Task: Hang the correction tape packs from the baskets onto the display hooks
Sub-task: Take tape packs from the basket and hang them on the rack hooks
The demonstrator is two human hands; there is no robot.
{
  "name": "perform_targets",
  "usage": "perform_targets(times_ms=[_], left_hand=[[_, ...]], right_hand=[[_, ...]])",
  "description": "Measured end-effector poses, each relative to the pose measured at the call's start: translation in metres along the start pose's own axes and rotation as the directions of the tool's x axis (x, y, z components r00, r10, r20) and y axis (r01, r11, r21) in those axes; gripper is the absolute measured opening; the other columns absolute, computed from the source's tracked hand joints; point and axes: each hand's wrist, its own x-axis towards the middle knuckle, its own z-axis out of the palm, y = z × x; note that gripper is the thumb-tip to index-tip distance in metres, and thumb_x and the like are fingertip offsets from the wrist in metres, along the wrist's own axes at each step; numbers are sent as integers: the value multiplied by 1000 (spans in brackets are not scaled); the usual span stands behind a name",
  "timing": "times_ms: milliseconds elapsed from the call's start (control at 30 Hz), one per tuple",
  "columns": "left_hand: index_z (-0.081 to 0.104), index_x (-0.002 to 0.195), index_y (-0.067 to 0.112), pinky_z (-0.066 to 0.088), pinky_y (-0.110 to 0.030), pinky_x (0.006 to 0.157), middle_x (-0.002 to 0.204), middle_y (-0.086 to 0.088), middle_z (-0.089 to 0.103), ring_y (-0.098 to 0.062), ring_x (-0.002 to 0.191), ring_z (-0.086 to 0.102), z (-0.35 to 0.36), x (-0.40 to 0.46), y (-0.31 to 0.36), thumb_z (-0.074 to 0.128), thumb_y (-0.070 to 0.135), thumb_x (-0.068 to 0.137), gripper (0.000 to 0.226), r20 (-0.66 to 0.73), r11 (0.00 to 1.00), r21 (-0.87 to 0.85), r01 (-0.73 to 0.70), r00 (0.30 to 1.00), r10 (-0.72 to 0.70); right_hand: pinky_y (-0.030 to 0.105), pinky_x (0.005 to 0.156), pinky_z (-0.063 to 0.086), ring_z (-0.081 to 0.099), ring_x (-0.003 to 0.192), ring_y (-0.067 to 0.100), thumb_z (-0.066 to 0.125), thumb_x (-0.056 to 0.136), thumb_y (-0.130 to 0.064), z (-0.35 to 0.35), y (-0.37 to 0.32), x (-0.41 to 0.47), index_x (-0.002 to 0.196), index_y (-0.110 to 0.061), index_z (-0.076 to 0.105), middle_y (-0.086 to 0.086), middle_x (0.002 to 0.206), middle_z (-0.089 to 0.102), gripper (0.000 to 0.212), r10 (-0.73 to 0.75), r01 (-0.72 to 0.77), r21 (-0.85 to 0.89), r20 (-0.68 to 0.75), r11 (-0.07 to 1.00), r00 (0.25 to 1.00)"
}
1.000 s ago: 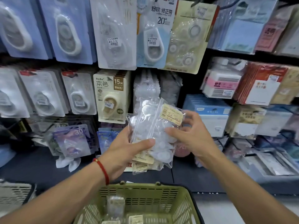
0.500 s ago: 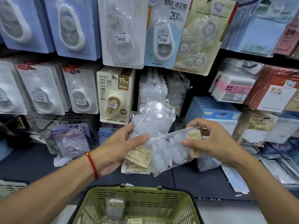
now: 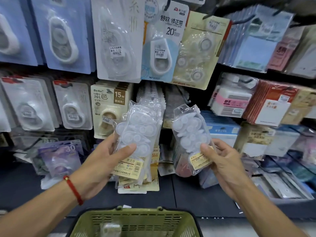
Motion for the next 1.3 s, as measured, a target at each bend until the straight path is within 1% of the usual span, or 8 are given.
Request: perform_targets(times_ms=[367,733,833,900,967,1100,1200,1300], left_hand=[[60,142,27,49,-49,109,133,-2,74,-26,123,70,0,-2,-3,71,18,86,58,10,1000,-22,2,1000,-2],[62,139,28,64,-39,92,129,-3,75,-27,117,73,-4,2,-9,74,21,83,57,23,998,-50,-31,999,32],[64,136,28,64,-37,89,127,-4,76,-28,115,74,-3,2,-9,73,21,83,55,31,997,-65,-38,999,40],[65,134,26,65,-34,86,126,-5,77,-27,113,75,-2,1,-9,73,21,82,54,36,996,-75,-38,999,41],[65,134,23,64,-33,88,126,-6,77,-25,114,75,-1,1,-12,75,22,79,55,38,996,-85,-33,999,37],[64,137,22,61,-36,96,130,-6,75,-25,121,71,4,-3,-19,88,23,82,60,103,999,-36,-10,995,13],[62,138,23,59,-36,97,132,-5,74,-26,123,70,12,-6,-27,87,17,84,60,130,1000,13,-17,991,16],[67,131,26,62,-30,87,128,-8,76,-28,117,74,17,-8,-30,90,12,79,59,134,999,2,-32,990,32]], right_hand=[[26,70,63,77,82,20,79,82,-29,9,0,1,114,-6,68,14,98,80,40,-44,57,85,-142,995,989],[26,68,62,80,85,23,85,75,-37,13,0,4,109,-8,72,17,102,81,46,-62,72,72,-136,995,989],[27,76,60,78,95,18,79,83,-44,17,6,6,115,-13,69,9,108,80,46,-86,52,-190,-174,980,981],[30,91,52,67,111,9,76,91,-47,16,9,7,129,-24,62,-7,125,69,46,-226,72,-569,-205,819,952],[30,95,47,60,112,3,71,96,-41,20,6,4,132,-32,60,-16,125,62,39,-368,160,-726,-136,669,920],[23,81,53,69,89,2,77,92,-40,48,13,-8,99,-35,75,-15,97,76,9,-182,200,-561,88,803,979],[35,75,61,73,85,16,80,76,-65,72,26,-21,99,-39,75,-5,98,78,35,-40,114,-412,182,904,982],[33,73,62,77,90,20,86,78,-58,80,32,-24,102,-34,75,-3,102,80,36,-11,57,-291,159,955,987]])
